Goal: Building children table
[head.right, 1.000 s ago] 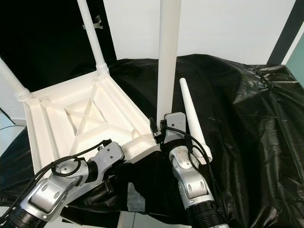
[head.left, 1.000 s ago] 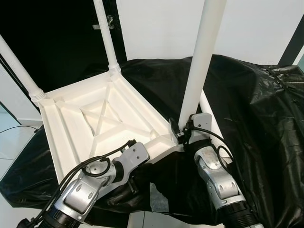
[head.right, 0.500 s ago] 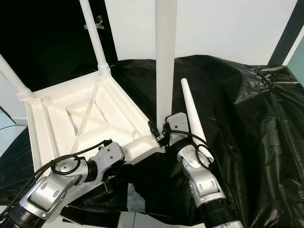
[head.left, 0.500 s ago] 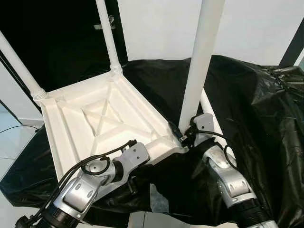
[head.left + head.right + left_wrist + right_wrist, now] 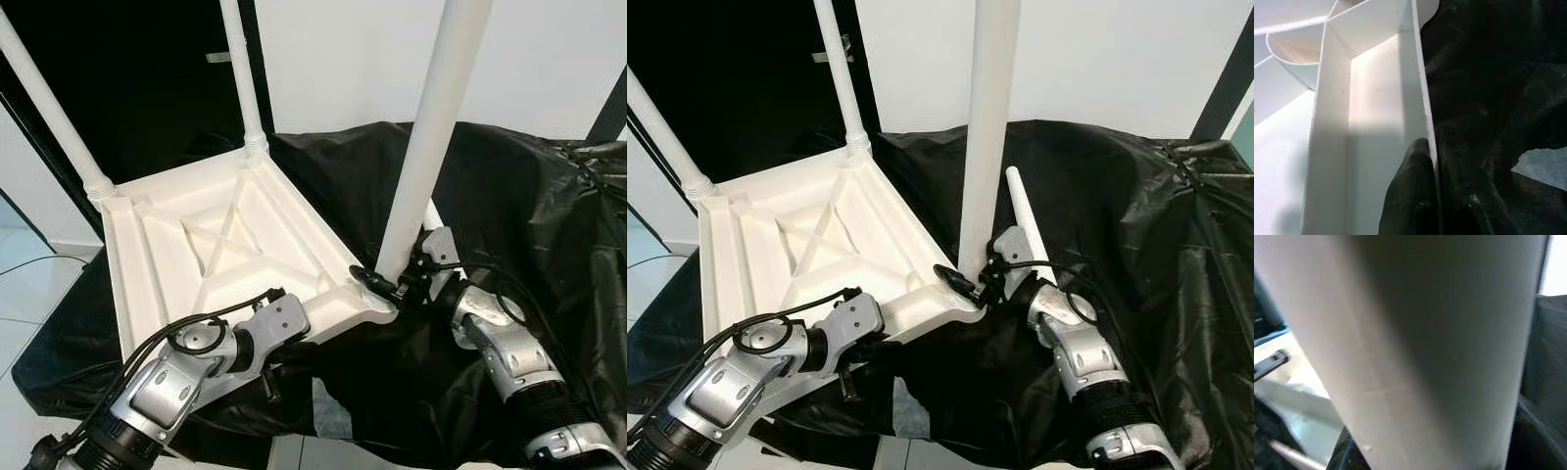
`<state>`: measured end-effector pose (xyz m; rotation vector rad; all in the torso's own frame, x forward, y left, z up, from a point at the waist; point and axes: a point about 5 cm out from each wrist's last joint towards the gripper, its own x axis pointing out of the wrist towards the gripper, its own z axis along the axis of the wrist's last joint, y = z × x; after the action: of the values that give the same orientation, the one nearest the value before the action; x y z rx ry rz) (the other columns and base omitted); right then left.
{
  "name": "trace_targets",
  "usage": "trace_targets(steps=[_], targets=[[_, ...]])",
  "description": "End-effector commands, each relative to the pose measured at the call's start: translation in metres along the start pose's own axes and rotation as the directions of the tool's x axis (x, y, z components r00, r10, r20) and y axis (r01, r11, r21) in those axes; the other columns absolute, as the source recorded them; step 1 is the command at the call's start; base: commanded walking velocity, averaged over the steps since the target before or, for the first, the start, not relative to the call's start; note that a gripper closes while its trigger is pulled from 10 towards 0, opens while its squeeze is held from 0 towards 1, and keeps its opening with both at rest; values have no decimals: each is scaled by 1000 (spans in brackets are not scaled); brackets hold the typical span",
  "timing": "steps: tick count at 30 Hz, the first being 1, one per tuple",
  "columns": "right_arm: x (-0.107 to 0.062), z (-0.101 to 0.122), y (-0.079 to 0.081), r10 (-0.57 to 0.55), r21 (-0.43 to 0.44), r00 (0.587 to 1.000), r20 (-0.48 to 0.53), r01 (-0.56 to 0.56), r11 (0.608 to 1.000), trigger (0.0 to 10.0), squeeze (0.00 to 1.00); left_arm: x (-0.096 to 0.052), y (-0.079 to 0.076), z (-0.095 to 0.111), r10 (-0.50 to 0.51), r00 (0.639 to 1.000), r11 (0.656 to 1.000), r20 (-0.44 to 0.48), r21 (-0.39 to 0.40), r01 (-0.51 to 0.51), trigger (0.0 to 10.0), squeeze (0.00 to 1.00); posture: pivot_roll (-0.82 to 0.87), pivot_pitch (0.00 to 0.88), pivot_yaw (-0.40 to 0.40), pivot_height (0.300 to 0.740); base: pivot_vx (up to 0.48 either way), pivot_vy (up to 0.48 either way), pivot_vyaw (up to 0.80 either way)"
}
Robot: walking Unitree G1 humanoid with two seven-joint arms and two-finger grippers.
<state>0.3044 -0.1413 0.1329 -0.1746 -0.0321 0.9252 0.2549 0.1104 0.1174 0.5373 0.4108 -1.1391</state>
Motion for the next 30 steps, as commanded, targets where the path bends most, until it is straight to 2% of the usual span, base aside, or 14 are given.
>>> trace_targets(steps=[1,5,7,15,19,22,23,30], targets=[[-18,-34,4,41,111,989,-142,-26,993,10000,0,-14,18,-1,83,996,996,-32,46,-82,0,0,47,0,79,740,0,0,0],[-19,-31,1,73,96,989,-132,-60,994,10000,0,-16,19,-1,76,997,996,-27,43,-75,0,0,53,0,85,740,0,0,0],[-25,-32,-5,144,58,978,-149,-136,989,10000,0,-19,22,0,51,999,998,-19,39,-50,0,0,58,0,93,740,0,0,0],[-34,-35,-7,232,32,956,-178,-230,973,10000,0,-23,24,-2,36,999,999,-22,33,-35,0,0,63,0,100,740,0,0,0],[-35,-35,-11,232,55,956,-181,-225,973,10000,0,-23,23,-2,24,999,999,-25,36,-23,0,0,60,0,101,740,0,0,0],[-32,-36,-20,207,134,962,-178,-184,974,10000,0,-20,21,-1,16,1000,999,-15,36,-15,0,0,59,0,97,740,0,0,0],[-31,-35,-20,209,172,964,-162,-181,968,10000,0,-19,21,0,16,1000,999,-11,36,-16,0,0,59,0,97,740,0,0,0],[-29,-35,-20,215,235,966,-146,-178,956,10000,0,-18,20,2,19,1000,999,-2,35,-19,0,0,59,0,91,740,0,0,0]])
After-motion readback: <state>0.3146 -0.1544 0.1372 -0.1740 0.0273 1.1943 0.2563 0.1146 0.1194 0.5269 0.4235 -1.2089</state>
